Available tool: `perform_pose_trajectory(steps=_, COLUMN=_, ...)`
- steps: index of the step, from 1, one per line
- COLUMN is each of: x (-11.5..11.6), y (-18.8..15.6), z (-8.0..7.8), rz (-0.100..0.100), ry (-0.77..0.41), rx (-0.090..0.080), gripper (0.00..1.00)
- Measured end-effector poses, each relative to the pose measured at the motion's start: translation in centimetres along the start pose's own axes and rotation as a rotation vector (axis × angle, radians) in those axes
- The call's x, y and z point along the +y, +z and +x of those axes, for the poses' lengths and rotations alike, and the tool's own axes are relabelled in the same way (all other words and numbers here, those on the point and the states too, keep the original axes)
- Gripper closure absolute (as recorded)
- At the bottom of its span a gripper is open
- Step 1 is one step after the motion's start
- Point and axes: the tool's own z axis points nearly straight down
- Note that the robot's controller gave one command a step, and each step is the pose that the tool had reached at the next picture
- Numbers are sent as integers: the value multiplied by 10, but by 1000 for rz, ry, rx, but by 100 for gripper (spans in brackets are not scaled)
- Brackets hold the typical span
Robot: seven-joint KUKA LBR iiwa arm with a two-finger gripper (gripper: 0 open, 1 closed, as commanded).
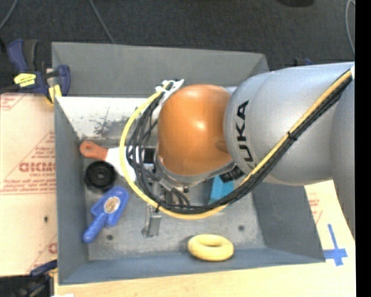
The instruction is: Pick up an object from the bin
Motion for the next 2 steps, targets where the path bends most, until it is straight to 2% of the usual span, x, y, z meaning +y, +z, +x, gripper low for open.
perform_pose_trajectory(steps=1, x=0, y=0, z=0, rz=0, ry=1, rx=-1, gripper=0)
perform_pose_trajectory(steps=2, x=21, y=-40, z=5, rz=3, ry=-42, rx=6, gripper=0)
